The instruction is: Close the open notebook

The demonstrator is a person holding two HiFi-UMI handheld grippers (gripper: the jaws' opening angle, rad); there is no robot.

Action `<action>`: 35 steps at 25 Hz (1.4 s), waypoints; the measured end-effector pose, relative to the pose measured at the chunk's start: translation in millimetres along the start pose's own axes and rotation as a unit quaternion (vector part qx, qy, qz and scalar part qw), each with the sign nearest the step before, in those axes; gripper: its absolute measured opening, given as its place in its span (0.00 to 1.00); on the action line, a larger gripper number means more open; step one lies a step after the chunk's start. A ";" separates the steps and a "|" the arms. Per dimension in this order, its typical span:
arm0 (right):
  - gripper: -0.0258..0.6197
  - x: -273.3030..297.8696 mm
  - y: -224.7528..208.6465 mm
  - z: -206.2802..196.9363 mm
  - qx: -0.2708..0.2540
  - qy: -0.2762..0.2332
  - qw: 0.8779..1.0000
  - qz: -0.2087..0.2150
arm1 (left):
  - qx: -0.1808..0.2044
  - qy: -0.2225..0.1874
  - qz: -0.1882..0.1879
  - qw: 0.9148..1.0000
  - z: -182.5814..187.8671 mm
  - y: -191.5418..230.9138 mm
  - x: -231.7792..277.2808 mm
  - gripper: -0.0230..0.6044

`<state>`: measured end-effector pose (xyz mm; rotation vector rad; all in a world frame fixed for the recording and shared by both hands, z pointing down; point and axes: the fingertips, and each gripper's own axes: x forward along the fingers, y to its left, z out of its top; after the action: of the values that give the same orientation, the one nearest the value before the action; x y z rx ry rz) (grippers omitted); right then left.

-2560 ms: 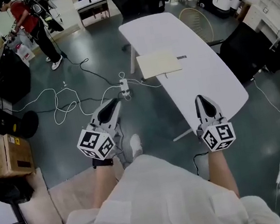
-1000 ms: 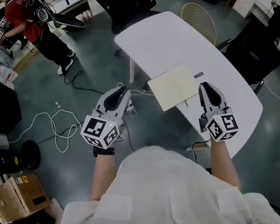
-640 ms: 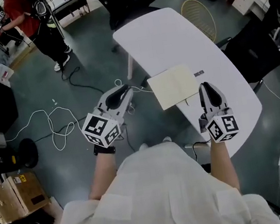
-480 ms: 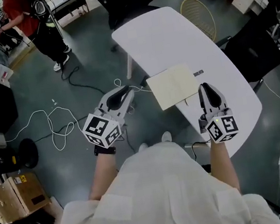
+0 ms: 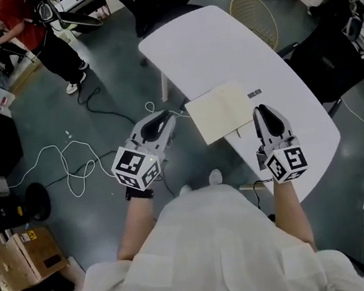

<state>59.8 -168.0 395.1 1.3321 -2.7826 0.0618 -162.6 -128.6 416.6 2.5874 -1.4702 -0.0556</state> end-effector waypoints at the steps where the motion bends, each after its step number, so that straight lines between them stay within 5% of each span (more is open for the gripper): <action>1: 0.13 0.9 -1.3 -1.3 0.000 0.002 1.000 0.000 | -0.001 0.003 0.000 1.000 -2.5 0.9 2.8 0.12; 18: 0.14 14.0 -9.9 -24.7 -0.001 0.031 1.000 0.005 | -0.034 0.074 -0.014 0.997 -76.4 13.3 46.9 0.12; 35: 0.15 9.7 -7.2 -25.9 -0.038 0.052 0.998 0.022 | -0.077 0.180 -0.030 0.980 -176.1 3.5 84.9 0.13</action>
<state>60.2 -178.5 421.7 1.2133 -2.6992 0.0250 -101.9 -181.2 594.9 2.3623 -1.2083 0.2671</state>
